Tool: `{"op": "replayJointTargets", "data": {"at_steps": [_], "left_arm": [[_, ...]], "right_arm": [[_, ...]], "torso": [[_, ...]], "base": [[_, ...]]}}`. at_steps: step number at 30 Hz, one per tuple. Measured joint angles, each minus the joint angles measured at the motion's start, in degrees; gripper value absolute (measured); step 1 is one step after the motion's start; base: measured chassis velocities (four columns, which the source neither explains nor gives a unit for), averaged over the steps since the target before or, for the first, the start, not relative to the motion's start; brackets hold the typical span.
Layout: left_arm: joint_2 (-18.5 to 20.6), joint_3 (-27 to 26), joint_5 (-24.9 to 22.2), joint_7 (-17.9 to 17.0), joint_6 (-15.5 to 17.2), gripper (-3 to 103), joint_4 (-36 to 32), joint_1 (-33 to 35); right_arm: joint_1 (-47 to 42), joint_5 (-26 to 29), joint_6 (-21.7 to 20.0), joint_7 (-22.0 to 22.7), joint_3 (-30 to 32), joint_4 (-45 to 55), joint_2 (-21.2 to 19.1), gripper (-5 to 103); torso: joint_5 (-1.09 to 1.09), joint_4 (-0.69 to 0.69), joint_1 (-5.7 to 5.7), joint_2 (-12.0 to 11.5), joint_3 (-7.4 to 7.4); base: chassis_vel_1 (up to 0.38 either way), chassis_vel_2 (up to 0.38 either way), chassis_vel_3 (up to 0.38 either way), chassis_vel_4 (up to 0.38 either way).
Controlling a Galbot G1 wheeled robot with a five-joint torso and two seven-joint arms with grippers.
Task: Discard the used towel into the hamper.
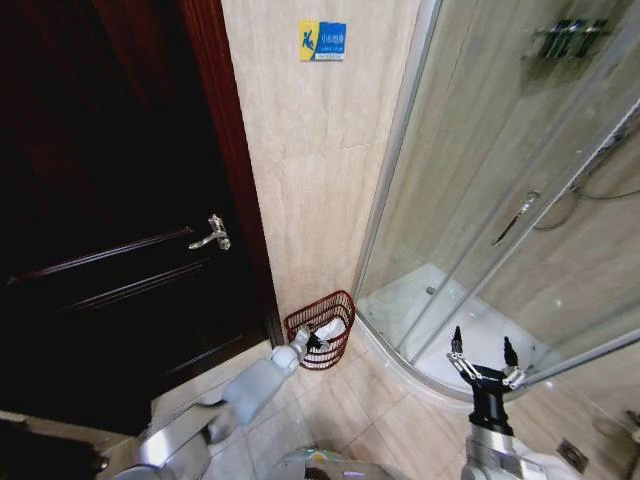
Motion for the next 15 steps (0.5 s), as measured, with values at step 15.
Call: {"op": "replayJointTargets", "data": {"at_steps": [15], "left_arm": [[6.94, -24.47, 6.22, -1.61, -1.56, 100, -29.79, 24.21]], "right_arm": [[0.14, -1.29, -13.98, 3.94, -1.95, 13.44, -2.16, 100]], "torso": [[0.0, 0.02, -0.01, 0.0, -0.01]], "base": [[0.0, 0.0, 0.0, 0.0]]}}
